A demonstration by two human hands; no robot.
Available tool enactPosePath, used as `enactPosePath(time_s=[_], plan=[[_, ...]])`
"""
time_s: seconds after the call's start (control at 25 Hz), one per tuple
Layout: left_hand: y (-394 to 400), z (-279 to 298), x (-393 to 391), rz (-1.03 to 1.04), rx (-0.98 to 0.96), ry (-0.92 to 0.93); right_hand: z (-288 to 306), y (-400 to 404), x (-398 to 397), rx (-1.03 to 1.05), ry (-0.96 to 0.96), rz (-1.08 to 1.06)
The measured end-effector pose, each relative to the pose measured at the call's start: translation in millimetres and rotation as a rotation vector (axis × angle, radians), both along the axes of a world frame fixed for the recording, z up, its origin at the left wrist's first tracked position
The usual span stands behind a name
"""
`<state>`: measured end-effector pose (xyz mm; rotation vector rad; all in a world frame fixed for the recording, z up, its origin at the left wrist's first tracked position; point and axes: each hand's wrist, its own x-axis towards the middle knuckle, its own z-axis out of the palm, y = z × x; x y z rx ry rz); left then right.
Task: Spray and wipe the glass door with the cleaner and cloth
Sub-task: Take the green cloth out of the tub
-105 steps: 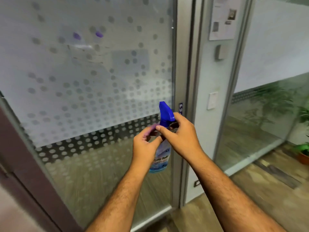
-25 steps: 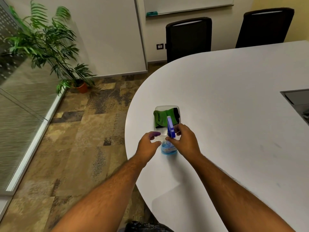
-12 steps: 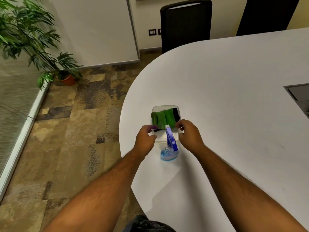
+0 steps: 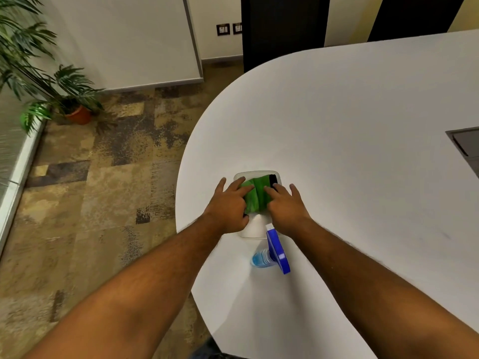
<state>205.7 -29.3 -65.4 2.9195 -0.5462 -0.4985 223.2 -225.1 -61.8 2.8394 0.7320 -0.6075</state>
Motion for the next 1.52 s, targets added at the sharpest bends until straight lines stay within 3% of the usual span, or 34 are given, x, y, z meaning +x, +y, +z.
enactPosePath(time_s=[0.12, 0.28, 0.6, 0.72, 0.88, 1.2, 1.36, 1.52], plan=[[-5, -4, 1, -0.049, 0.106, 0.064, -16, -6, 0, -0.050, 0.023, 0.005], [-11, 6, 5, 0.030, -0.129, 0.091, -26, -13, -2, 0.049, 0.002, -0.015], [-21, 82, 9, 0.484, -0.717, 0.081, 21, -31, -2, 0.598, -0.086, -0.399], [-24, 121, -10, 0.612, -0.965, -0.052, 57, -36, -12, 0.948, -0.097, -0.590], [-24, 182, -41, 0.791, -1.340, -0.229, 107, -22, -27, 1.403, 0.126, -0.777], [50, 283, -158, 0.721, -1.499, -0.634, 189, 80, -69, 1.706, 0.510, -0.461], [121, 314, -241, 0.816, -1.519, -0.789, 215, 162, -114, 1.762, 0.634, -0.300], [193, 317, -333, 0.927, -1.547, -0.841, 226, 251, -187, 1.756, 0.928, -0.134]])
